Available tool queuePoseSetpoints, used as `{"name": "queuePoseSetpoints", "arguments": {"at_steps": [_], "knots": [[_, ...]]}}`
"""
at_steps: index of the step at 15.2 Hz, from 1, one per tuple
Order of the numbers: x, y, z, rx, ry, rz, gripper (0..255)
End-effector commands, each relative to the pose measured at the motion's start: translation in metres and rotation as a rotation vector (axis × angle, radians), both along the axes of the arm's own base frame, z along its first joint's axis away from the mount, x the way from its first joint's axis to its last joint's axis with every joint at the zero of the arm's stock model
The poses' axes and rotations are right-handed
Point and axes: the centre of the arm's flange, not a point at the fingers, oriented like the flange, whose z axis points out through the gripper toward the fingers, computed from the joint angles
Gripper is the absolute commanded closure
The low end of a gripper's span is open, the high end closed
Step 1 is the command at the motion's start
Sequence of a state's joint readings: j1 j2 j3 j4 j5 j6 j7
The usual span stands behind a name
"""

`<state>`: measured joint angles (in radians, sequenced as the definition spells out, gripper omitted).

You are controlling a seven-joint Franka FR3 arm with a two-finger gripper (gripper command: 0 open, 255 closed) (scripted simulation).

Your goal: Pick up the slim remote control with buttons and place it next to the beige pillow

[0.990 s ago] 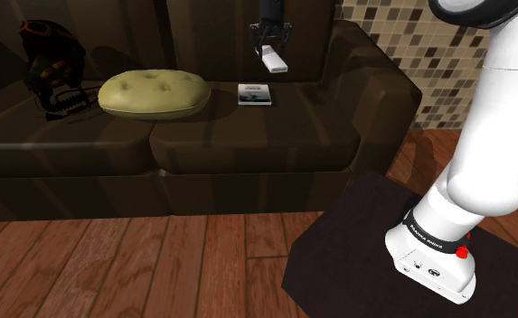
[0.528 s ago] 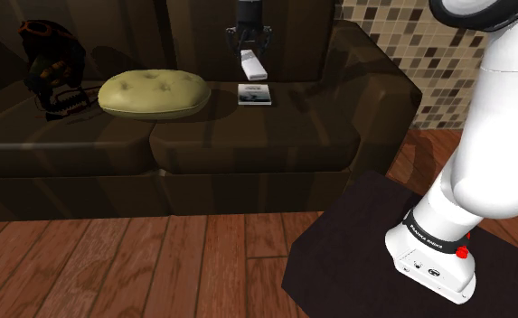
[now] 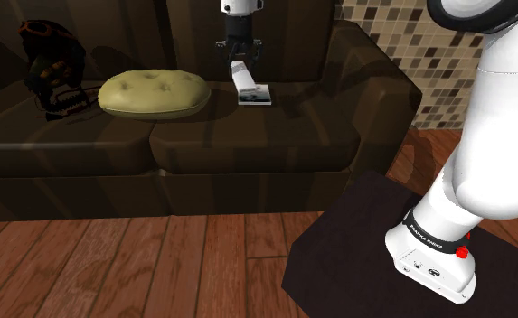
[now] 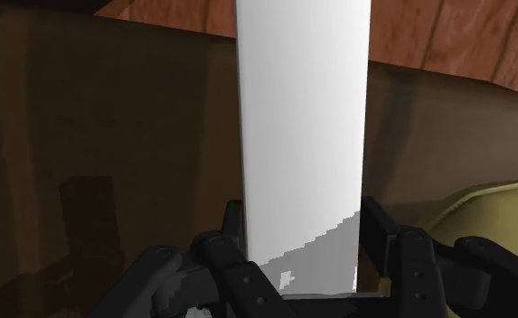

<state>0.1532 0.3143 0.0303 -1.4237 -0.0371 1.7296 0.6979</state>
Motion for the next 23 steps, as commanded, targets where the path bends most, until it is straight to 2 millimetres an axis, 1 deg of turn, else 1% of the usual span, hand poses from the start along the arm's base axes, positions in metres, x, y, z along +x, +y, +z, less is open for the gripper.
{"name": "queuePoseSetpoints", "arguments": {"at_steps": [1,23], "knots": [[0.001,0.000,-0.011,0.000,-0.001,0.000,255],[0.001,0.000,-0.127,0.000,-0.001,0.000,255]]}}
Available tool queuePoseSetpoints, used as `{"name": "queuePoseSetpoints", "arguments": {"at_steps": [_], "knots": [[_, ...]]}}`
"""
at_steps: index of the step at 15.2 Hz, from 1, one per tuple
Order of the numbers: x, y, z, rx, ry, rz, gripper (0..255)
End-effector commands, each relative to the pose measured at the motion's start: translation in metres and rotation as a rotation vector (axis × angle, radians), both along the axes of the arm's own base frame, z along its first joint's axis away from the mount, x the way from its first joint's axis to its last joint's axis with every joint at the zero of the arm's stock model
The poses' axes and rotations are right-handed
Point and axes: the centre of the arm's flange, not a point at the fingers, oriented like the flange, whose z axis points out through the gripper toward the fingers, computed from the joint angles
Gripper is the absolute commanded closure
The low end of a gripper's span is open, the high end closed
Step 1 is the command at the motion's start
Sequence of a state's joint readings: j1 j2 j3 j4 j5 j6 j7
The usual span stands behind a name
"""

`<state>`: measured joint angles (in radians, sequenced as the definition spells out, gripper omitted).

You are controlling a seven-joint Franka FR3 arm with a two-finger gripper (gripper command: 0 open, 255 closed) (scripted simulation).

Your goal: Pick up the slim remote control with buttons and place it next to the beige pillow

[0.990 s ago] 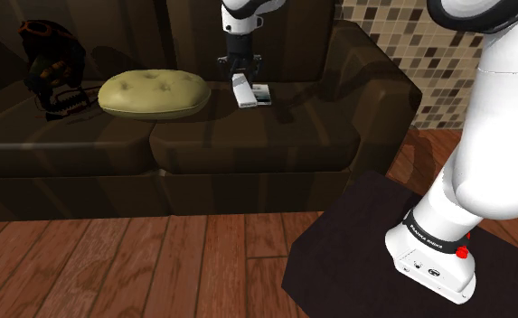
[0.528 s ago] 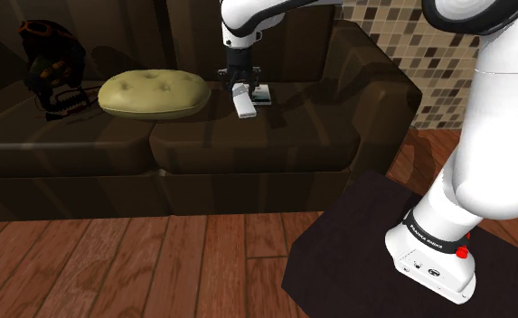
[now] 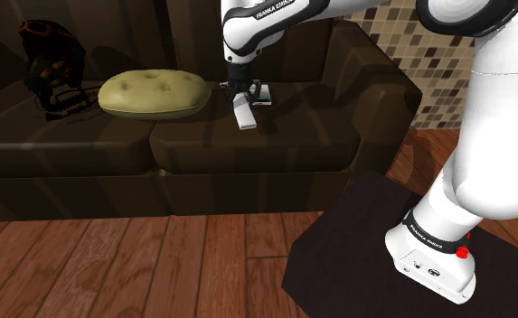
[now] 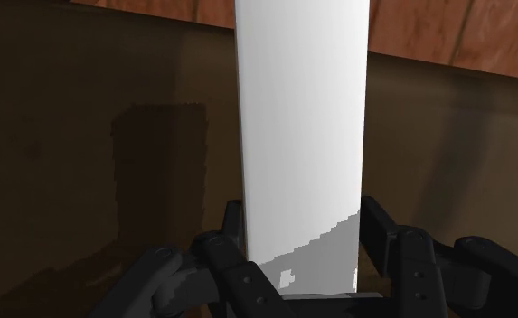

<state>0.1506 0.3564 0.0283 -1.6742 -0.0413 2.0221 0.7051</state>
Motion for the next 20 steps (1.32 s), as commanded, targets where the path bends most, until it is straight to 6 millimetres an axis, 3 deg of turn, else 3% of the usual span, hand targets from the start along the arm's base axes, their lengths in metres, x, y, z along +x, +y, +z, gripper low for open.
{"name": "queuePoseSetpoints", "arguments": {"at_steps": [1,9,17,18,20], "knots": [[0.001,0.001,-0.011,0.000,-0.001,0.000,255],[0.001,0.001,-0.051,0.000,-0.001,0.000,255],[0.001,0.001,-0.051,0.000,-0.001,0.000,255],[0.001,0.001,-0.051,0.000,-0.001,0.000,0],[0.001,0.001,-0.051,0.000,-0.001,0.000,0]]}}
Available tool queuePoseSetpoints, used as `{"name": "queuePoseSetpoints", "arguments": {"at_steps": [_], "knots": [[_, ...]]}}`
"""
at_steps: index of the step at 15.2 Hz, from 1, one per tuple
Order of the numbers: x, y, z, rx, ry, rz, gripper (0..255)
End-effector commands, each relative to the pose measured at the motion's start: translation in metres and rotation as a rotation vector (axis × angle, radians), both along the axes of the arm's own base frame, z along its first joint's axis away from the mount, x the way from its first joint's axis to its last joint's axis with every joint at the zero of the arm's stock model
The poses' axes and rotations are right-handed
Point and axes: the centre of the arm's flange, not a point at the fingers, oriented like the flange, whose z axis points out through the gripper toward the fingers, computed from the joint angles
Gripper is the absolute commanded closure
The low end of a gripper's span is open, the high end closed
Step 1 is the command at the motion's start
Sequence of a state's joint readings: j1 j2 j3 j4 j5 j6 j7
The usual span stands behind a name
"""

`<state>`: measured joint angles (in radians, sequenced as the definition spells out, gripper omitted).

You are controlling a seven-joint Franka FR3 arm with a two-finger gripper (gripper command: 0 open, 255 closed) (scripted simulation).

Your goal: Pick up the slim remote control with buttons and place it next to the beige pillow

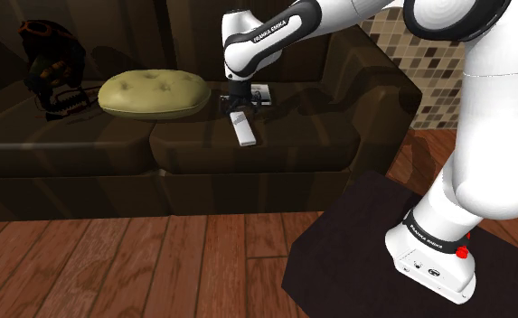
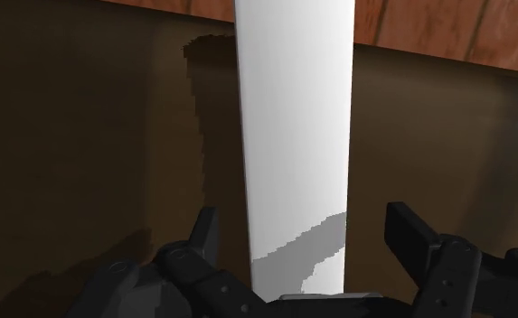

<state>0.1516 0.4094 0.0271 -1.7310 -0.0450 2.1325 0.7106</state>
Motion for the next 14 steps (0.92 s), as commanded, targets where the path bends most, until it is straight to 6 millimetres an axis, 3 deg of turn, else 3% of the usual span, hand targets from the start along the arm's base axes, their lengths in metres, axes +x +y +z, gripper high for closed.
{"name": "queuePoseSetpoints", "arguments": {"at_steps": [1,3,7,14], "knots": [[0.000,0.000,0.000,0.000,0.000,0.000,0],[0.000,0.000,0.000,0.000,0.000,0.000,0],[0.000,0.001,0.050,0.000,0.000,0.000,0],[0.000,0.001,0.050,0.000,0.000,0.000,0]]}}
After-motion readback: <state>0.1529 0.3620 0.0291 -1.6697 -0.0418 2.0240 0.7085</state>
